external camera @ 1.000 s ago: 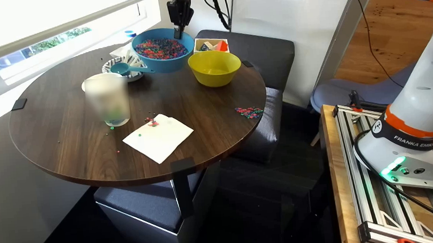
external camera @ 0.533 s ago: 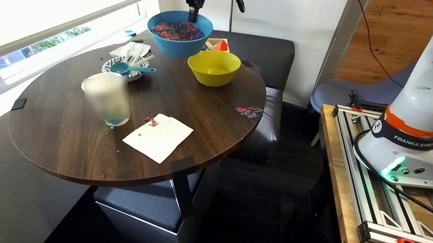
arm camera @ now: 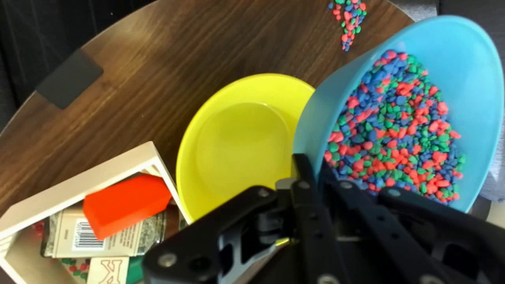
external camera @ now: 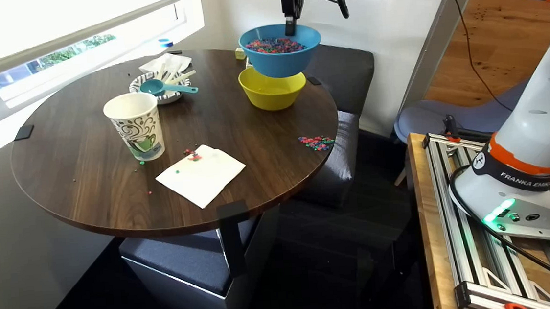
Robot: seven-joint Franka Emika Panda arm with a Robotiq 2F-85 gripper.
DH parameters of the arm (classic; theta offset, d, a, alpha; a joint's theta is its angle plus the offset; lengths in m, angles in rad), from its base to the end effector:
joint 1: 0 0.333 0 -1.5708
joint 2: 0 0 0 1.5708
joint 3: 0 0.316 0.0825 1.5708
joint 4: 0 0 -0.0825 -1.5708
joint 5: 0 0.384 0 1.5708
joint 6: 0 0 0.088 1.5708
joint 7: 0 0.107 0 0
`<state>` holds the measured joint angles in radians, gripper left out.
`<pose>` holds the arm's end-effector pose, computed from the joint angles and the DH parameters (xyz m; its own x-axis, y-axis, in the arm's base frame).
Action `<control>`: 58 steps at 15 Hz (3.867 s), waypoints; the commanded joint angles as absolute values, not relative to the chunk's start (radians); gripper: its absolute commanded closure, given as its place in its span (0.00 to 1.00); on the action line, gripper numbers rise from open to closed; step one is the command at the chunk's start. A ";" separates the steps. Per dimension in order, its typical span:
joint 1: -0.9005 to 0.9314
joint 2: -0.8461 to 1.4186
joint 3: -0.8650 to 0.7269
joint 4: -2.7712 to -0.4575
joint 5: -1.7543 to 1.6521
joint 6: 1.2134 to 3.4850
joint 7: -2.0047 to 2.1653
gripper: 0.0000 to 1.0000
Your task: Pour the content in the blue bowl into the yellow bowl
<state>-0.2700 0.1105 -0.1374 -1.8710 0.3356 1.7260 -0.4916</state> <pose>0.5287 -0.1929 0.4394 0.9957 0.0062 -0.0923 -0.0291 -0.9262 -0.3759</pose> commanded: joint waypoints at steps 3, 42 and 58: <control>-0.257 0.096 -0.157 -1.888 0.337 1.724 -0.495 0.94; -0.161 0.165 -0.151 -1.679 -0.231 1.699 -0.214 0.99; -0.064 0.176 -0.119 -1.674 -0.547 1.690 -0.045 0.99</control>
<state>-0.0846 0.1905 -0.1302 -1.6978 -0.4827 1.7274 -0.0695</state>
